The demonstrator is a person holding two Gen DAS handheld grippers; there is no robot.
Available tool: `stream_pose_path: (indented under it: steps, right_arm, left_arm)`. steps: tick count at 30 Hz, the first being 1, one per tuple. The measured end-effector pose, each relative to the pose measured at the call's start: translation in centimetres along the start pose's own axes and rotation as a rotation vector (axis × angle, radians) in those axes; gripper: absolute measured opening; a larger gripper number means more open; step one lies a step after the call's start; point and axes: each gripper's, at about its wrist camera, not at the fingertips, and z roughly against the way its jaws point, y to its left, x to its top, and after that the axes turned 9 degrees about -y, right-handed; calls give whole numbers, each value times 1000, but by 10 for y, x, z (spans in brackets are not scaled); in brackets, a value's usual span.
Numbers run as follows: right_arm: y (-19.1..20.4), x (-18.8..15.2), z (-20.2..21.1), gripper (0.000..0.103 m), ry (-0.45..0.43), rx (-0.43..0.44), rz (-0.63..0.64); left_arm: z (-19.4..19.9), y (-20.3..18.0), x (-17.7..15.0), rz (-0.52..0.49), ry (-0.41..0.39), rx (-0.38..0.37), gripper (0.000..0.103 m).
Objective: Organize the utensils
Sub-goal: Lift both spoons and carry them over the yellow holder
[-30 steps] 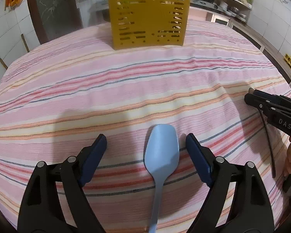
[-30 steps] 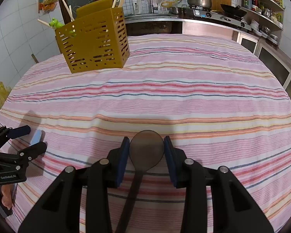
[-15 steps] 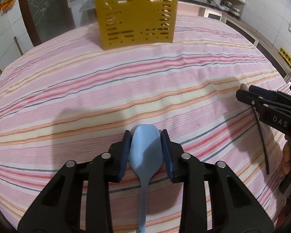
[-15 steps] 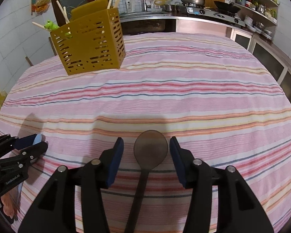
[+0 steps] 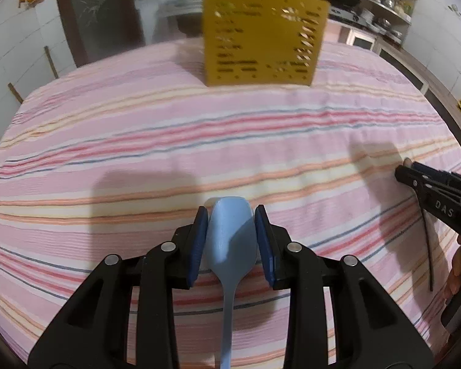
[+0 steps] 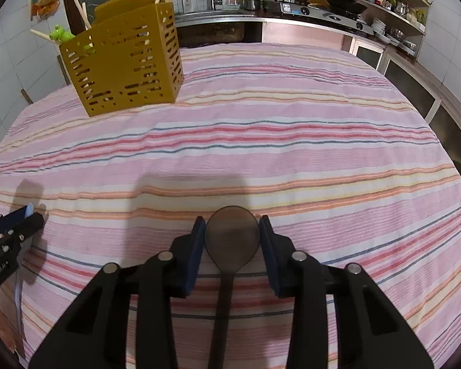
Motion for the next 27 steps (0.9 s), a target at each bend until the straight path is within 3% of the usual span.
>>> stream_pose_path:
  steps: [6, 16, 27]
  right_arm:
    - [7, 6, 19, 36, -78, 34, -2]
    - [31, 24, 61, 36, -284, 110, 20]
    - [41, 30, 77, 36, -404, 131, 36]
  left_arm:
    - [23, 16, 10, 26, -94, 35, 31]
    - [71, 41, 21, 81, -250, 88, 31]
    - [114, 54, 32, 125, -391, 105, 30]
